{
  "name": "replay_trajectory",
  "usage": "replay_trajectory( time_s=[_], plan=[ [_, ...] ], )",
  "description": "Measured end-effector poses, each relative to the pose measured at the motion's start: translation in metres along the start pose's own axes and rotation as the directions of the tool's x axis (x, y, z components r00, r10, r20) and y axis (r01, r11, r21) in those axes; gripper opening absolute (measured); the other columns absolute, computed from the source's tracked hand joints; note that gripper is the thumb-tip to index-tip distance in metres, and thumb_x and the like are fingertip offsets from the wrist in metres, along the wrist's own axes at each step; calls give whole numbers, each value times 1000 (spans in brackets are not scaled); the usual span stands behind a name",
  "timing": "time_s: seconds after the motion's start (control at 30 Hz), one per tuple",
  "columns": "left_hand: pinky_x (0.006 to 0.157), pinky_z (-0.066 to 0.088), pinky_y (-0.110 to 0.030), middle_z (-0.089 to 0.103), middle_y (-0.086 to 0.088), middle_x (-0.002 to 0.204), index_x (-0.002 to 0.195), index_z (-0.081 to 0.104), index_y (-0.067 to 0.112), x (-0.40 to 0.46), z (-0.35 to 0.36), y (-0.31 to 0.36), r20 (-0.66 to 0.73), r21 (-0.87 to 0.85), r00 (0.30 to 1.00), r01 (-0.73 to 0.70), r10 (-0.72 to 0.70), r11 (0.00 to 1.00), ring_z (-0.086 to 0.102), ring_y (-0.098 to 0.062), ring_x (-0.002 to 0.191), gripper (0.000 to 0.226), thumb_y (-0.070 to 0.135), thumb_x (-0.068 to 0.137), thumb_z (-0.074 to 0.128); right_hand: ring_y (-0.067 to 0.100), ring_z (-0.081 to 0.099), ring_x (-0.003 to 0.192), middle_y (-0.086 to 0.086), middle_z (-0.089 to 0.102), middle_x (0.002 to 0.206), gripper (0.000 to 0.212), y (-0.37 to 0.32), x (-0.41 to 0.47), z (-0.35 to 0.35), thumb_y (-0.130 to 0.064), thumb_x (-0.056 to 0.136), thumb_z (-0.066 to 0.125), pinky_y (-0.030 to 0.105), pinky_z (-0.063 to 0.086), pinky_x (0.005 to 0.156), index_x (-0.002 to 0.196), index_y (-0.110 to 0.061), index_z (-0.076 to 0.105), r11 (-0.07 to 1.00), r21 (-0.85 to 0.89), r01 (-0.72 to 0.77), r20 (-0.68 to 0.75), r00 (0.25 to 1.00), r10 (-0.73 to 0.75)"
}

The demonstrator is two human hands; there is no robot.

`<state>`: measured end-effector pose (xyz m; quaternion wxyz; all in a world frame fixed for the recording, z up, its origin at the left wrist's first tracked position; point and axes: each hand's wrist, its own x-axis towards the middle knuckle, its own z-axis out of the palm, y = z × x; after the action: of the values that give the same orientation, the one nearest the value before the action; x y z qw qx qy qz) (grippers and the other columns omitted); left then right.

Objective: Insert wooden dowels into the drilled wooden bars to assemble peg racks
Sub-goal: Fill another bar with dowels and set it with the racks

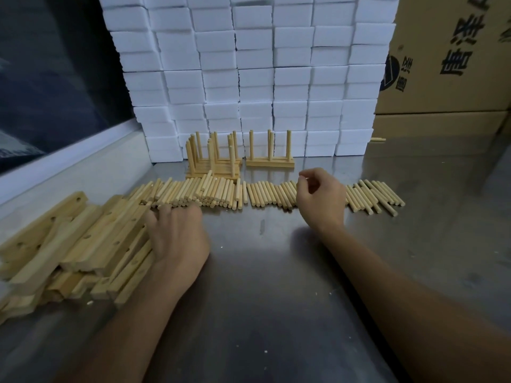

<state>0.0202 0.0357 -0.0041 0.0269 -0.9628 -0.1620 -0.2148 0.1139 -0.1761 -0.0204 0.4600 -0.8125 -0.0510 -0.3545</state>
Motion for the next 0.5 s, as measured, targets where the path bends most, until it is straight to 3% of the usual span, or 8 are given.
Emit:
replay_trajectory(
  time_s=[0.2, 0.33, 0.5],
  plan=[
    [72, 34, -34, 65, -3, 101, 97, 54, 19, -5, 2, 10, 24, -39, 997, -68, 69, 997, 62, -25, 96, 11, 20, 89, 61, 13, 64, 80, -6, 66, 83, 18, -1, -3, 1, -15, 94, 60, 35, 57, 80, 108, -13, 71, 999, -29, 29, 39, 999, -28],
    [90, 39, -47, 57, -6, 120, 114, 57, 19, -4, 2, 8, 78, 6, 997, -6, 5, 1000, 54, -28, 114, 27, 20, 87, 58, 11, 64, 78, -7, 66, 83, 20, -1, -3, 0, -15, 94, 59, 34, 57, 79, 110, -13, 70, 1000, -21, -1, 40, 999, 2],
    [87, 44, -44, 52, -14, 128, 126, 51, 15, -1, -1, 0, 108, 48, 990, 84, -88, 995, 48, -35, 119, 39, 15, 88, 54, 8, 63, 77, -8, 65, 82, 20, -2, -2, -1, -15, 94, 59, 30, 57, 77, 110, -12, 70, 1000, -13, -20, 45, 999, 21]
  ],
)
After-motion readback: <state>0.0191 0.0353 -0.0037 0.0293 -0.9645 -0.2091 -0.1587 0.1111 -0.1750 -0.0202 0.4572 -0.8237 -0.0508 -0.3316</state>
